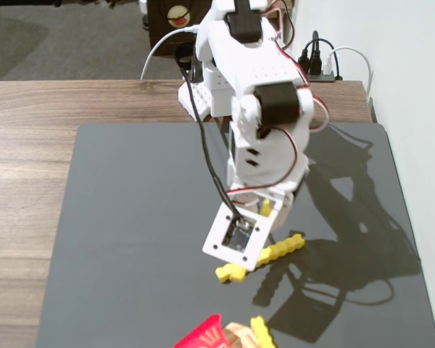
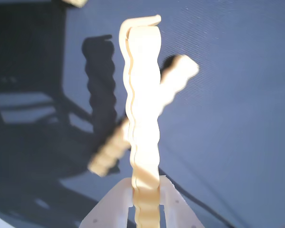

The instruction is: Grab a fry

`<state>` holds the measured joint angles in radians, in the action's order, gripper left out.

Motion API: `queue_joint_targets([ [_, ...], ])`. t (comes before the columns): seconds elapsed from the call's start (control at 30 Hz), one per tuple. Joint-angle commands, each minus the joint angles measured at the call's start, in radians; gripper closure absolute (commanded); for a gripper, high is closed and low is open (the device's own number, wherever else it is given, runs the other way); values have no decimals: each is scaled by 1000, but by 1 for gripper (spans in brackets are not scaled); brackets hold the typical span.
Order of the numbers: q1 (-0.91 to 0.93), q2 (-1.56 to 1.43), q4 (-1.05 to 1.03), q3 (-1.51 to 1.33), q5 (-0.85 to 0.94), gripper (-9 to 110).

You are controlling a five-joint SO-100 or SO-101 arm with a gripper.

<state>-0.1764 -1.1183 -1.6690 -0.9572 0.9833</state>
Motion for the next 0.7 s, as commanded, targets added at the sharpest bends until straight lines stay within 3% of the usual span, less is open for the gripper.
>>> queue_joint_targets([
  [0.0,43,-129,-25,-52,117,101],
  [0.23,114,-388,-31,-273,331,101],
  [0.67,199,-776,-37,-517,506,101],
])
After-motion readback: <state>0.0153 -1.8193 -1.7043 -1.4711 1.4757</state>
